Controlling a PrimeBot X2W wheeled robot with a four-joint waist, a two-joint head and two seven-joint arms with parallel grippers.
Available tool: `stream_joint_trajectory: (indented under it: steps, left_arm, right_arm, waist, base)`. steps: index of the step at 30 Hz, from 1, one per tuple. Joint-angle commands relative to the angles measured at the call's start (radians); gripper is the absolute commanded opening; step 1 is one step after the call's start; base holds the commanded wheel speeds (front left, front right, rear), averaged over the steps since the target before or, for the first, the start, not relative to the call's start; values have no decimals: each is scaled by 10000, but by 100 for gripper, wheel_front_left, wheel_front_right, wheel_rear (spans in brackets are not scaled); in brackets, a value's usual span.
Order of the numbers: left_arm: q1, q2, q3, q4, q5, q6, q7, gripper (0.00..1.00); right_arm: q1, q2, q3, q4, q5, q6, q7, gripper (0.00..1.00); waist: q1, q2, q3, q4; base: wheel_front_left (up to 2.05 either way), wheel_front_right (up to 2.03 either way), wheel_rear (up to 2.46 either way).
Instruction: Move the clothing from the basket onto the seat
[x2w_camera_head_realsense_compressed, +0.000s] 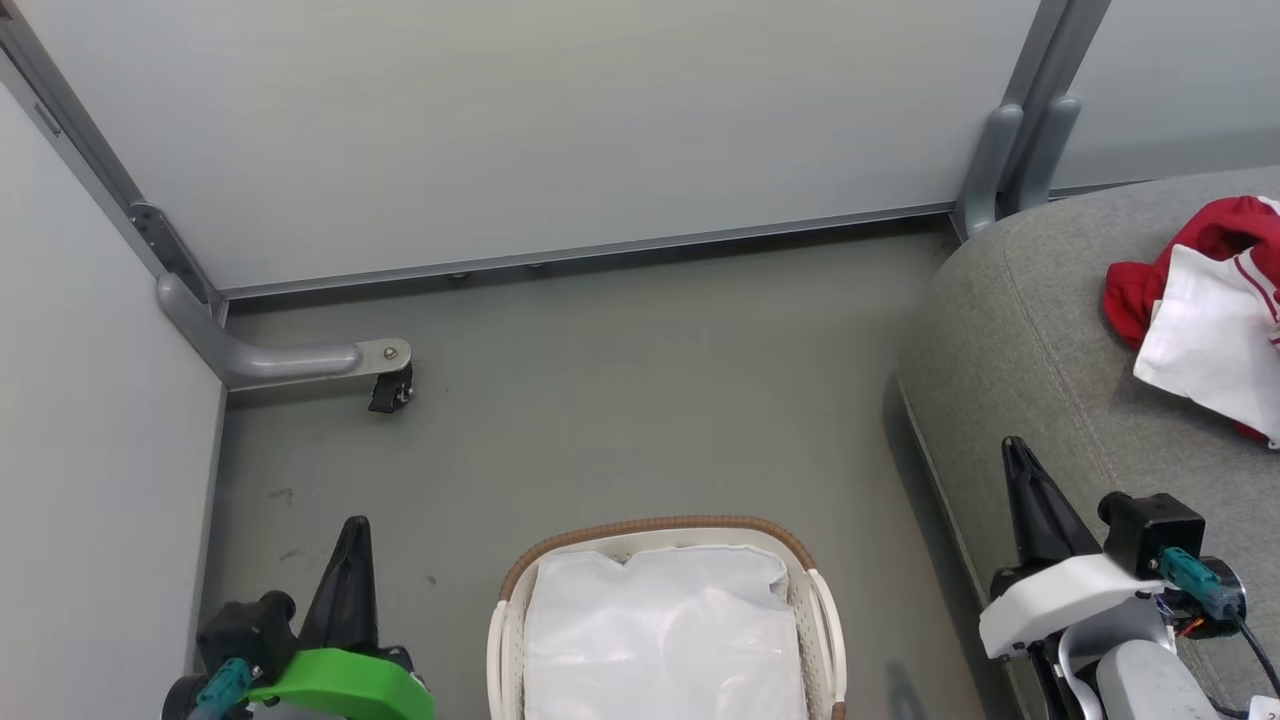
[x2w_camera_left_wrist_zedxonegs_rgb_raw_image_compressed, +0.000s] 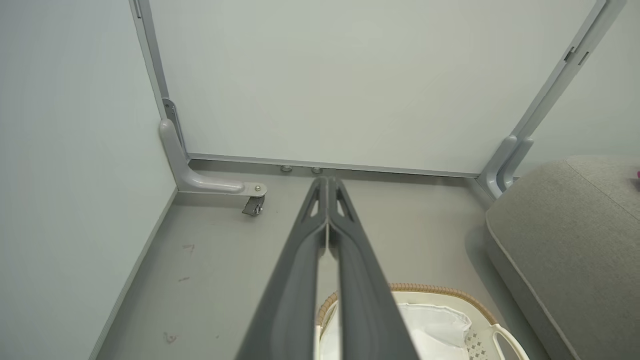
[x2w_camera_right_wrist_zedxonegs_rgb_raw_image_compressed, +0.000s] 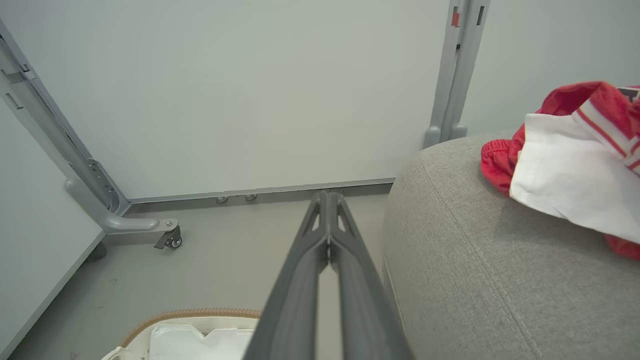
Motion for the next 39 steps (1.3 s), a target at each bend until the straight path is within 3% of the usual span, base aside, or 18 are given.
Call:
stream_joint_trajectory:
  steps: [1,21,39]
  left_arm:
    - [-80,33,69,-166,-514,1,77,0]
    - [-311,132,389,-334,-3912,-5,913,0]
    - [-449,172,653,-497,-6346,-10,1546,0]
  right_arm:
    - [-174,-53,-94,-124,499,0,130,0]
    - [-19,-68,-203,-359,4115,-3,991,0]
    - [56,-79,-320,-476,6725,-4,1653,0]
  waist:
    - [1,0,-7,-5]
    - [1,0,-102,-48]
    - [1,0,-187,-88]
  base:
    - [0,0,0]
    - [0,0,0]
    - [0,0,0]
